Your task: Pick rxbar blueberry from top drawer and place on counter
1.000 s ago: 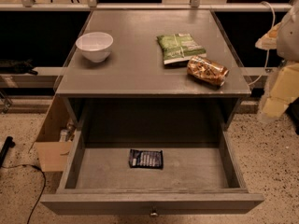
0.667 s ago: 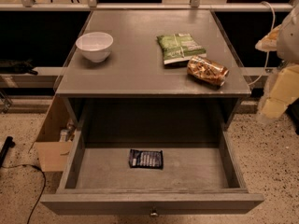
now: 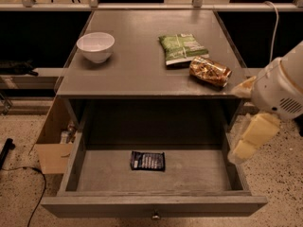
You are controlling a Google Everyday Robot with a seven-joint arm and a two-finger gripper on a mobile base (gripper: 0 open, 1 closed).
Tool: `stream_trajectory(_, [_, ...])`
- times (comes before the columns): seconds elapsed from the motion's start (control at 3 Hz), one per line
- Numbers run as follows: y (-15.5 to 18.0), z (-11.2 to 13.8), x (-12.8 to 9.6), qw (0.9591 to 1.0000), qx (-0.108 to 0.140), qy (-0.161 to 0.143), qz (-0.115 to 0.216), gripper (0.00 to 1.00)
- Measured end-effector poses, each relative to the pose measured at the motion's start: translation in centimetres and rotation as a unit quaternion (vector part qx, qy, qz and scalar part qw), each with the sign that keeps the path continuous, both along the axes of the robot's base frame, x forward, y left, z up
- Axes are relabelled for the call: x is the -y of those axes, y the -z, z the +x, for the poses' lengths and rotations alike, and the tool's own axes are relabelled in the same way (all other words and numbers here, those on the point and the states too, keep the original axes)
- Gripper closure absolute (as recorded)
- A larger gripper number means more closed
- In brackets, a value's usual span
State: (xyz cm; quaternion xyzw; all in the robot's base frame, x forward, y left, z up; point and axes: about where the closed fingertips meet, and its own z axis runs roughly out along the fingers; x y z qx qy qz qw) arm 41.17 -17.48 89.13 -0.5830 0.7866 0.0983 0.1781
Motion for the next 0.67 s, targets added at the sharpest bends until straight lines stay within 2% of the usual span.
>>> stream_trajectory(0.33, [4.5, -1.1, -3.2, 0.9959, -0.033, 0.004, 0.084, 0.00])
stream_trajectory(0.67, [8.0, -0.7, -6.4, 0.9851, -0.050, 0.057, 0.154, 0.00])
